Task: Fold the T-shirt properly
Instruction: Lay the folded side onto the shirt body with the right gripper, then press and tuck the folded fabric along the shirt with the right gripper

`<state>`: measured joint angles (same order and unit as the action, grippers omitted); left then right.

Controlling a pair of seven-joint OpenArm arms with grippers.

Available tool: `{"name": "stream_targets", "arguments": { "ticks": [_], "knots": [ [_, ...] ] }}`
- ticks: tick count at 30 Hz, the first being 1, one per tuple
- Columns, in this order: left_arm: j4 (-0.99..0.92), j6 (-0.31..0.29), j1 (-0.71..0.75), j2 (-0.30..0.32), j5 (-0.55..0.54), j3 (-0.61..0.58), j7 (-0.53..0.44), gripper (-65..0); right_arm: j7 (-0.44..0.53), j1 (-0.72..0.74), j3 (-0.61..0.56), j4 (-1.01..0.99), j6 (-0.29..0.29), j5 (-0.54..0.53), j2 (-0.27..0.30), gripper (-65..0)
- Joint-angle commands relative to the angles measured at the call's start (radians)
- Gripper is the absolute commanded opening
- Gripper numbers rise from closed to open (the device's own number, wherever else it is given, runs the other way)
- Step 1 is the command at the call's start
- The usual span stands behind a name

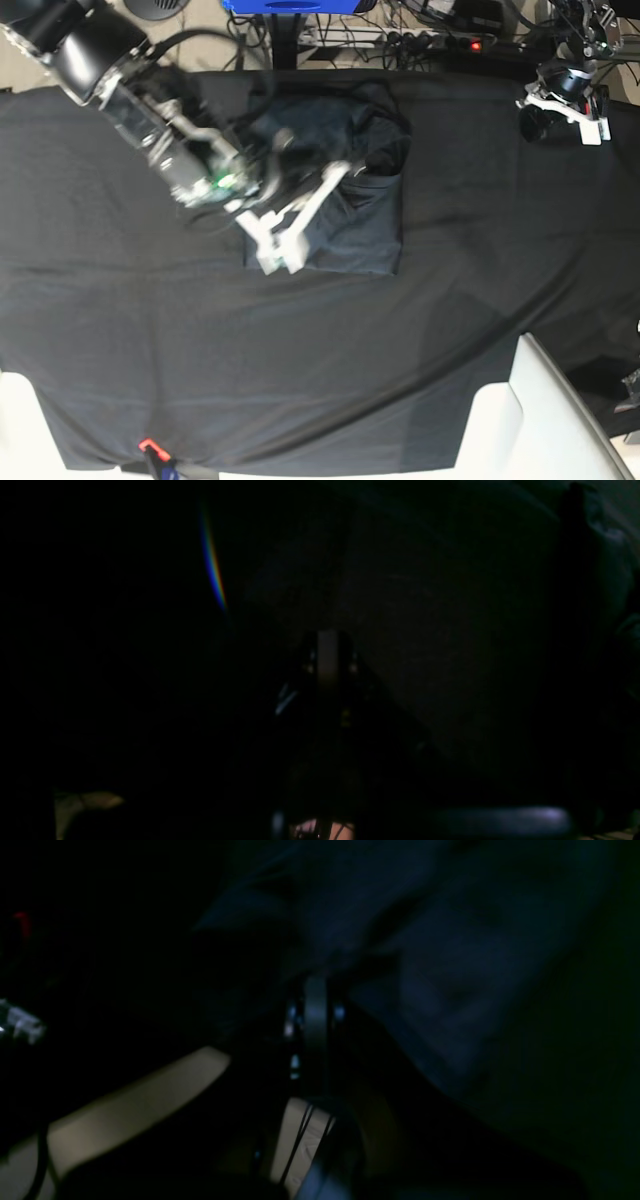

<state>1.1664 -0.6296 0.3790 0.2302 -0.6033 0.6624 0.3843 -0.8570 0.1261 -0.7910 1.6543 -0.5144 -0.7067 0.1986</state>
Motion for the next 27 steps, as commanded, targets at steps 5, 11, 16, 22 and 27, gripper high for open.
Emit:
{"name": "stream_targets", "arguments": {
  "ticks": [5, 11, 16, 22, 27],
  "knots": [
    [0.017, -0.009, 0.004, 0.015, -0.014, 0.006, -0.017, -65.0, 0.088, 0.014, 0.006, -0.096, 0.036, -0.011, -0.004, -64.8],
    [0.019, -0.009, 0.008, 0.015, -0.014, 0.006, -0.017, -65.0, 0.157, 0.027, 0.002, -0.208, 0.038, -0.011, -0.012, -64.8],
    [0.019, -0.009, 0.008, 0.015, -0.014, 0.006, -0.017, -65.0, 0.167, 0.05, 0.006, -0.265, 0.099, -0.011, -0.046, -65.0],
    [0.02, -0.009, 0.007, 0.011, -0.016, 0.004, -0.015, -65.0, 0.164, 0.088, 0.002, -0.334, 0.107, -0.011, -0.152, -65.0],
    [0.02, -0.009, 0.008, 0.013, -0.016, 0.004, -0.015, -65.0, 0.158, 0.139, 0.002, -0.346, 0.107, -0.011, -0.218, -65.0]
  ]
}}
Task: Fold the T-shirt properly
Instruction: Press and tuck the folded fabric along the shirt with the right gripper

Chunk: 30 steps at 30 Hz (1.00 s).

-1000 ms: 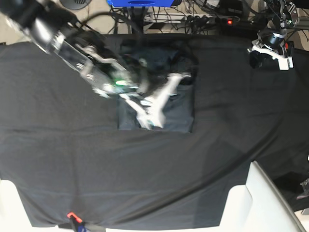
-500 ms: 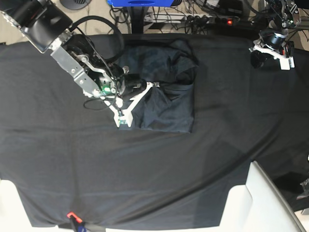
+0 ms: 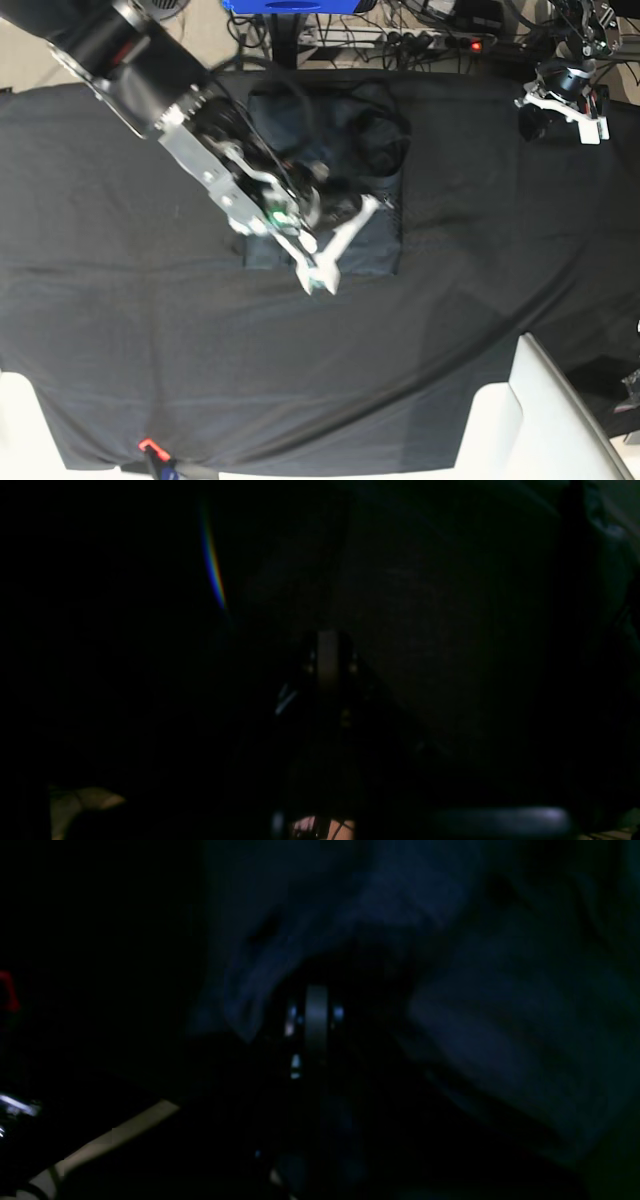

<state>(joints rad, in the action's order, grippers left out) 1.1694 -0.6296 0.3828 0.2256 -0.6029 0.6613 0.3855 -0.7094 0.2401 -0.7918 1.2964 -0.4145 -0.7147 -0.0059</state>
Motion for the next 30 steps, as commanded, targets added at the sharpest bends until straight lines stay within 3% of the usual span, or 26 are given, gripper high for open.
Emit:
{"name": "stream_targets", "arguments": {
  "ticks": [1, 7, 11, 15, 18, 22, 30],
  "knots": [
    [0.017, -0.009, 0.006, 0.018, -0.016, 0.007, -0.016, -65.0, 0.01, 0.038, 0.002, -0.001, 0.007, -0.003, -0.026, -65.0],
    [0.017, -0.009, 0.006, 0.018, -0.016, 0.007, -0.016, -65.0, 0.06, 0.118, 0.004, -0.163, 0.013, -0.003, -0.099, -65.0],
    [0.017, -0.009, 0.003, 0.018, -0.016, 0.007, -0.015, -65.0, 0.149, 0.166, 0.004, -0.215, 0.016, -0.007, -0.107, -65.0],
    [0.017, -0.009, 0.002, 0.018, -0.016, 0.004, -0.013, -65.0, 0.165, 0.224, 0.008, -0.235, 0.067, -0.01, -0.105, -65.0],
    [0.017, -0.009, 0.002, 0.018, -0.016, 0.005, -0.013, -65.0, 0.13, 0.247, 0.007, -0.22, 0.05, -0.01, -0.104, -65.0],
    [0.017, -0.009, 0.005, 0.018, -0.016, 0.005, -0.013, -65.0, 0.029, 0.199, 0.004, -0.16, -0.033, -0.004, -0.098, -65.0],
    [0.017, -0.009, 0.005, 0.019, -0.016, 0.005, -0.013, -65.0, 0.032, 0.089, 0.002, -0.102, -0.036, -0.003, -0.085, -65.0]
  ]
}}
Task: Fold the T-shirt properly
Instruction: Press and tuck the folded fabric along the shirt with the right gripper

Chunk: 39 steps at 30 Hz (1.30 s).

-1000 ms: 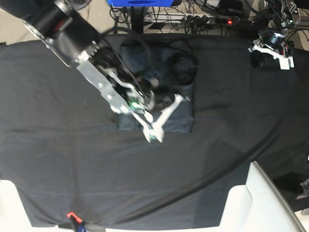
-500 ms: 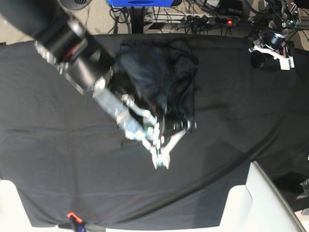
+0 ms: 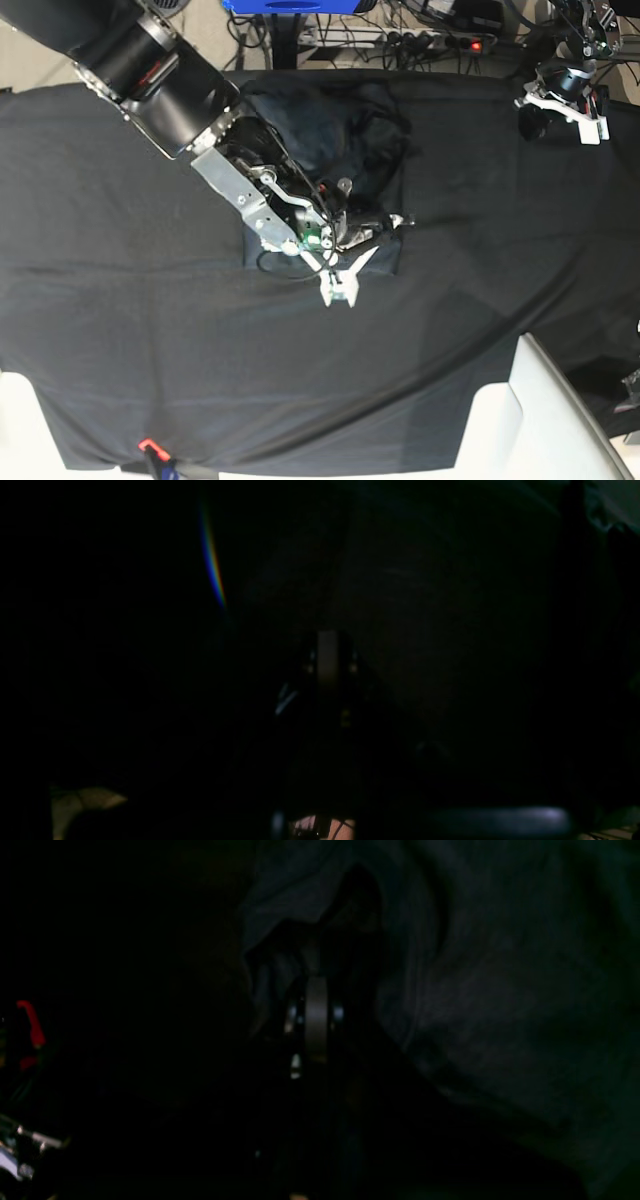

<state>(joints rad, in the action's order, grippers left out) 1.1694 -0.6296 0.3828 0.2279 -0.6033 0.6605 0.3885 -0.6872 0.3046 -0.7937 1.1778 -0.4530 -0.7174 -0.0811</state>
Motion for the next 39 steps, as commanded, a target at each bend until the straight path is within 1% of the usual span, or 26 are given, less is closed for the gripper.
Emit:
{"name": "stream_targets", "arguments": {
  "ticks": [1, 3, 6, 13, 18, 20, 22, 28, 29, 31, 33, 35, 38, 39],
  "knots": [
    [0.017, -0.009, 0.005, 0.017, -0.016, 0.006, -0.016, -65.0, 0.011, 0.025, 0.004, 0.012, 0.003, 0.0, -0.009, -65.0],
    [0.017, -0.009, 0.005, 0.017, -0.016, 0.006, -0.016, -65.0, 0.013, 0.023, 0.004, 0.001, 0.003, 0.0, -0.012, -65.0],
    [0.017, -0.009, 0.005, 0.017, -0.016, 0.006, -0.016, -65.0, 0.051, 0.025, 0.004, -0.02, 0.003, 0.0, -0.016, -65.0],
    [0.017, -0.009, 0.005, 0.017, -0.016, 0.006, -0.016, -65.0, 0.146, 0.046, 0.004, -0.141, 0.004, -0.006, -0.038, -65.0],
    [0.016, -0.009, -0.003, 0.017, -0.014, 0.005, -0.016, -65.0, 0.159, 0.067, 0.006, -0.141, 0.006, -0.008, -0.042, -65.0],
    [0.016, -0.009, -0.005, 0.017, -0.014, 0.002, -0.016, -65.0, 0.159, 0.072, 0.006, -0.14, 0.033, -0.008, -0.049, -65.0],
    [0.017, -0.009, -0.005, 0.017, -0.014, 0.0, -0.016, -65.0, 0.16, 0.077, 0.006, -0.14, 0.075, -0.008, -0.052, -65.0],
    [0.017, -0.009, -0.005, 0.017, -0.014, 0.0, -0.016, -65.0, 0.185, 0.078, 0.006, -0.146, 0.148, -0.009, -0.053, -65.0],
    [0.017, -0.009, -0.005, 0.017, -0.014, 0.0, -0.016, -65.0, 0.185, 0.078, 0.006, -0.146, 0.168, -0.009, -0.053, -65.0],
    [0.017, -0.009, -0.005, 0.017, -0.014, 0.0, -0.016, -65.0, 0.185, 0.078, 0.007, -0.147, 0.234, -0.011, -0.053, -65.0],
    [0.017, -0.009, -0.005, 0.017, -0.016, 0.0, -0.016, -65.0, 0.185, 0.08, 0.007, -0.171, 0.279, -0.02, -0.055, -65.0],
    [0.019, -0.009, -0.005, 0.017, -0.016, 0.0, -0.016, -65.0, 0.188, 0.084, 0.007, -0.204, 0.306, -0.066, -0.055, -65.0],
    [0.04, -0.009, -0.005, 0.017, -0.016, -0.002, -0.016, -65.0, 0.211, 0.103, 0.006, -0.258, 0.383, -0.13, -0.055, -65.0],
    [0.059, -0.009, -0.005, 0.017, -0.016, -0.002, -0.016, -65.0, 0.214, 0.104, 0.006, -0.267, 0.402, -0.137, -0.055, -65.0]
  ]
}}
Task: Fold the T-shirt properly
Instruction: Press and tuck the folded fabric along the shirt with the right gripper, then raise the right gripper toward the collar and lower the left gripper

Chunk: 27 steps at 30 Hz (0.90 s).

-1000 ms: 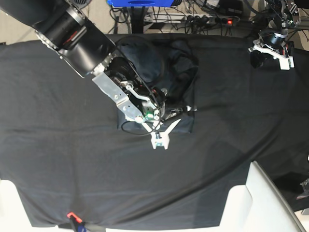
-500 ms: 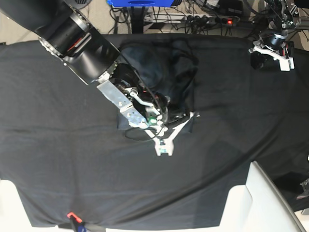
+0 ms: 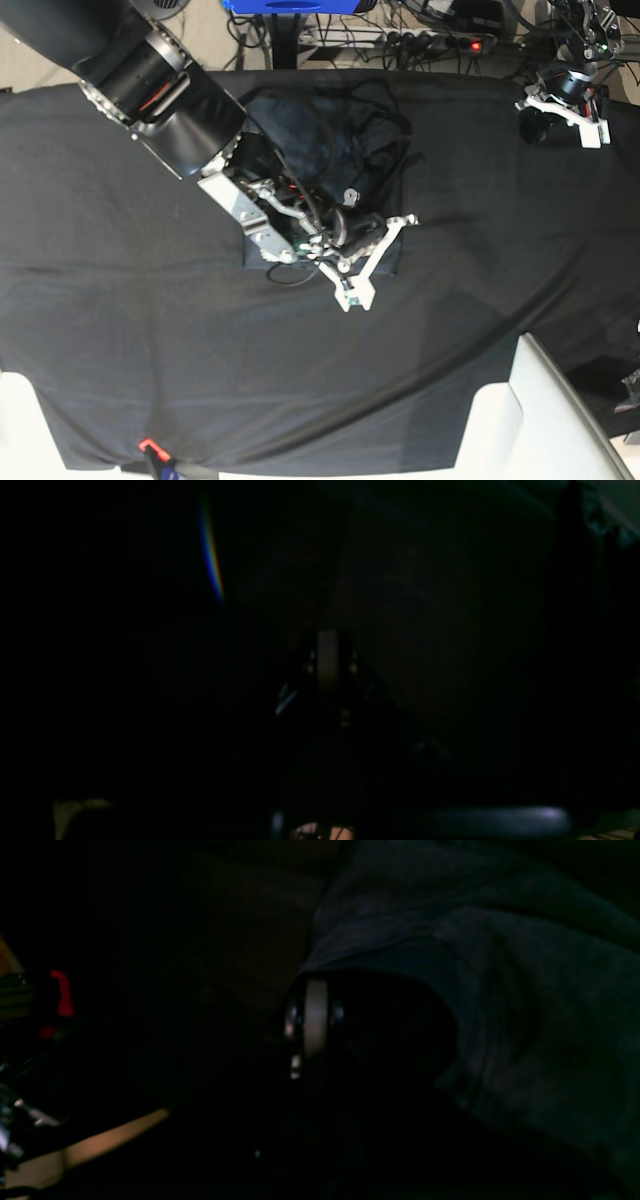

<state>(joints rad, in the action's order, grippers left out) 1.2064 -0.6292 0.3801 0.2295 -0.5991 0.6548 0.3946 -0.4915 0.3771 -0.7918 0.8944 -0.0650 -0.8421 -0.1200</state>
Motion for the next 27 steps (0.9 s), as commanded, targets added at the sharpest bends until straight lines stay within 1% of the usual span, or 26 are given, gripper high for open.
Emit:
{"name": "stream_targets", "arguments": {
  "ticks": [1, 6, 7, 9, 11, 12, 13, 14, 15, 17, 20, 23, 25, 27],
  "knots": [
    [0.036, -0.01, 0.0, 0.014, -0.018, 0.004, -0.021, -65.0, 0.018, 0.035, 0.004, 0.01, 0.02, -0.016, -0.016, -65.0],
    [0.069, -0.01, 0.001, 0.012, -0.018, 0.003, -0.021, -65.0, 0.02, 0.044, 0.004, 0.019, 0.026, -0.016, -0.016, -65.0],
    [0.068, -0.01, 0.0, 0.012, -0.018, 0.003, -0.021, -65.0, 0.032, 0.046, 0.004, 0.021, 0.027, -0.016, -0.016, -64.8],
    [0.068, -0.01, 0.0, 0.014, -0.018, 0.003, -0.021, -65.0, 0.066, 0.049, 0.004, 0.029, 0.066, -0.016, -0.016, -64.8],
    [0.068, -0.01, 0.0, 0.014, -0.018, 0.003, -0.021, -65.0, 0.064, 0.047, 0.004, 0.068, 0.13, -0.016, -0.016, -64.8],
    [0.068, -0.01, 0.0, 0.015, -0.018, 0.003, -0.021, -65.0, 0.049, 0.046, 0.004, 0.102, 0.144, -0.016, -0.013, -64.8],
    [0.068, -0.01, 0.0, 0.017, -0.018, 0.003, -0.021, -65.0, 0.027, 0.044, 0.004, 0.145, 0.141, -0.016, -0.01, -64.8],
    [0.068, -0.013, 0.0, 0.023, -0.018, 0.003, -0.021, -65.0, -0.013, 0.032, 0.002, 0.203, 0.126, -0.013, -0.004, -64.8],
    [0.066, -0.021, 0.0, 0.034, -0.018, 0.003, -0.021, -65.0, -0.055, 0.013, 0.005, 0.257, 0.098, -0.01, 0.012, -64.8],
    [0.057, -0.037, 0.004, 0.046, -0.018, 0.003, -0.021, -65.0, -0.126, -0.026, 0.002, 0.401, 0.012, -0.009, 0.056, -64.8],
    [0.053, -0.051, 0.01, 0.078, -0.018, 0.003, -0.021, -65.0, -0.197, -0.111, -0.001, 0.598, -0.115, -0.003, 0.127, -64.8],
    [0.036, -0.053, 0.03, 0.11, -0.018, 0.004, -0.021, -65.0, -0.276, -0.203, -0.011, 0.73, -0.206, 0.08, 0.185, -64.8],
    [0.034, -0.053, 0.035, 0.121, -0.018, 0.004, -0.021, -65.0, -0.31, -0.257, -0.064, 0.793, -0.236, 0.166, 0.214, -64.8],
    [0.028, -0.053, 0.035, 0.136, -0.018, 0.004, -0.021, -65.0, -0.315, -0.295, -0.133, 0.81, -0.24, 0.249, 0.225, -64.8]
  ]
}}
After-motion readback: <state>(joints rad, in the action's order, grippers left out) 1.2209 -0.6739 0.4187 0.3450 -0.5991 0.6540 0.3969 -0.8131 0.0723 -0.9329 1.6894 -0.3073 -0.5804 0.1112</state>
